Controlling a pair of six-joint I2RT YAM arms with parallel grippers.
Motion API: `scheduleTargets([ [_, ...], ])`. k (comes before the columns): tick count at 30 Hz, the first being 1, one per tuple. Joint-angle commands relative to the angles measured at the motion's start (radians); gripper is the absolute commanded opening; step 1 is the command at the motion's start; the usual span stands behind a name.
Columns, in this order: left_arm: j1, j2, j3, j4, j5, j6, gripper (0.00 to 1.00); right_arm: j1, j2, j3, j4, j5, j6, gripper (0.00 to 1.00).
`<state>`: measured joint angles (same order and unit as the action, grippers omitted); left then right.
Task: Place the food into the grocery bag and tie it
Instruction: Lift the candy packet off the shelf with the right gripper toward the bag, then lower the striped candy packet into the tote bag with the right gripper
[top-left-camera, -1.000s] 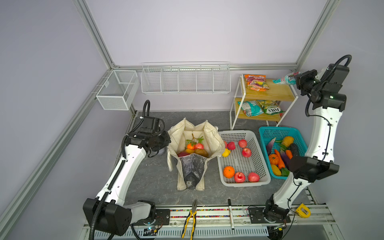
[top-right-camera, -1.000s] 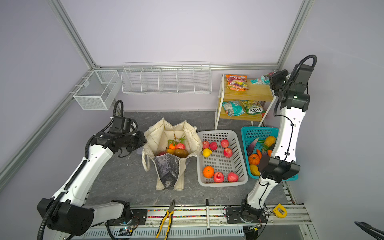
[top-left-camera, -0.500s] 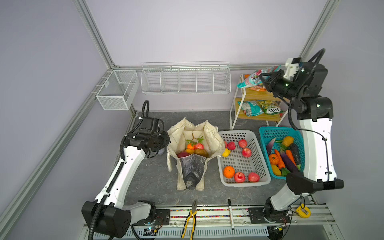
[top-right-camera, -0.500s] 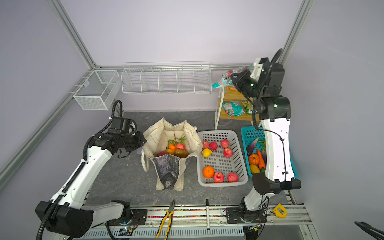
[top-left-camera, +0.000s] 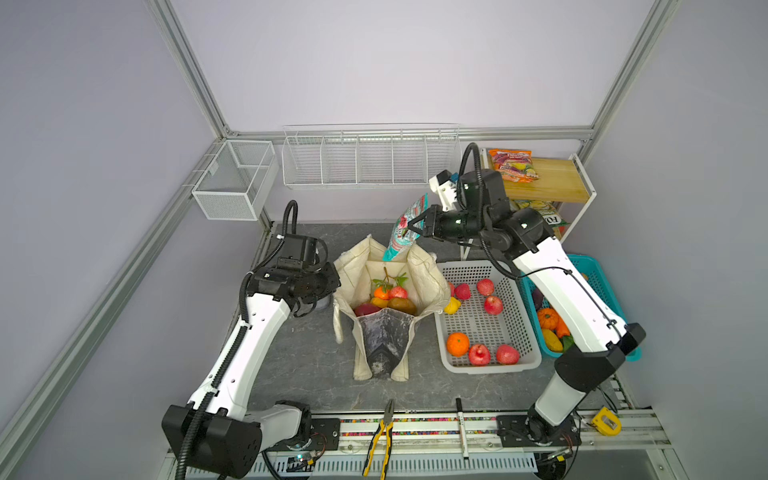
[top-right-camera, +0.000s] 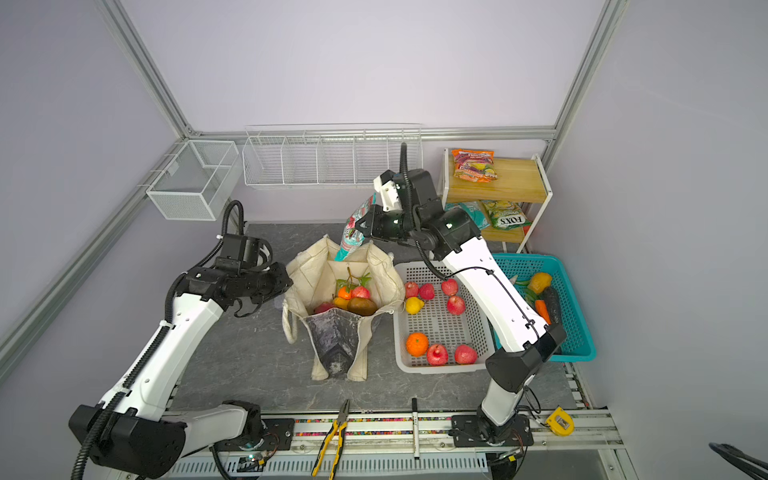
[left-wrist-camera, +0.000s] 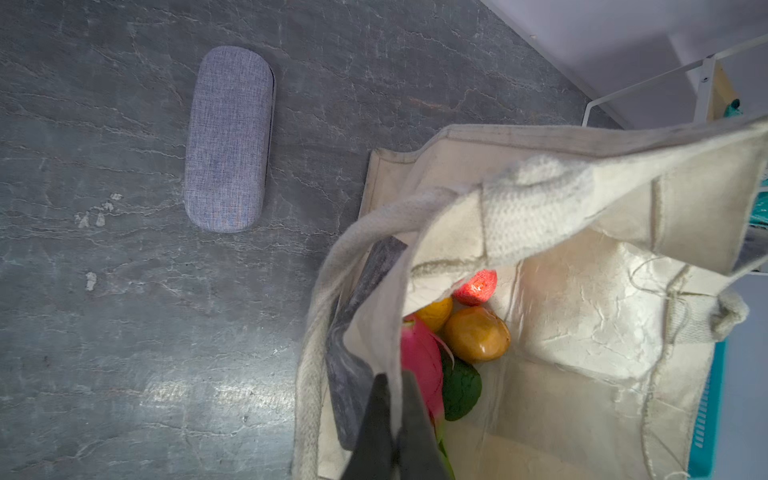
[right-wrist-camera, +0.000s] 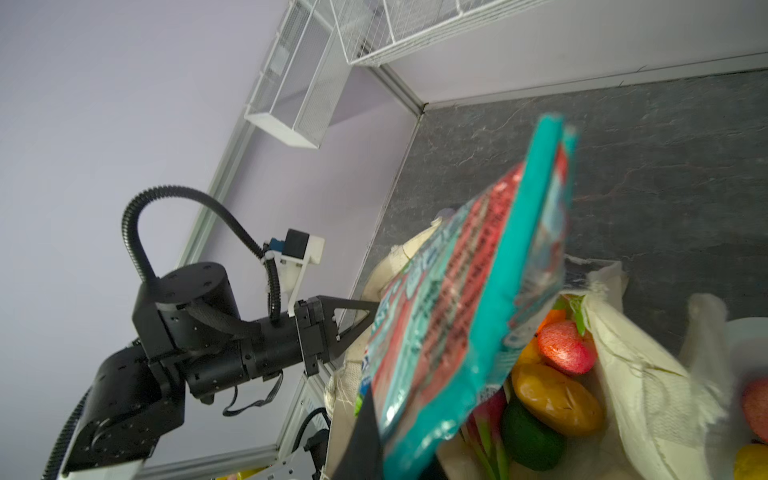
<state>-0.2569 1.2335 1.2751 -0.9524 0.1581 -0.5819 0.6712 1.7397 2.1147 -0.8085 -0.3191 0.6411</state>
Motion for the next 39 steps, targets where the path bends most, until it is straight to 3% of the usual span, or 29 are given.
scheduleTargets([
  [1,0.007,-0.030,-0.002,-0.003,-0.010,0.001,0.00,0.036,0.027,-0.005,0.015,-0.032,-0.079,0.07],
  [13,0.007,-0.026,0.016,-0.012,-0.014,-0.005,0.00,0.151,0.145,0.071,-0.074,-0.081,-0.224,0.07],
  [30,0.007,-0.014,0.018,-0.010,-0.011,-0.001,0.00,0.182,0.205,0.325,-0.251,-0.039,-0.343,0.07],
  [39,0.007,-0.004,0.030,-0.010,-0.010,-0.003,0.00,0.188,0.218,0.273,-0.273,-0.057,-0.374,0.07],
])
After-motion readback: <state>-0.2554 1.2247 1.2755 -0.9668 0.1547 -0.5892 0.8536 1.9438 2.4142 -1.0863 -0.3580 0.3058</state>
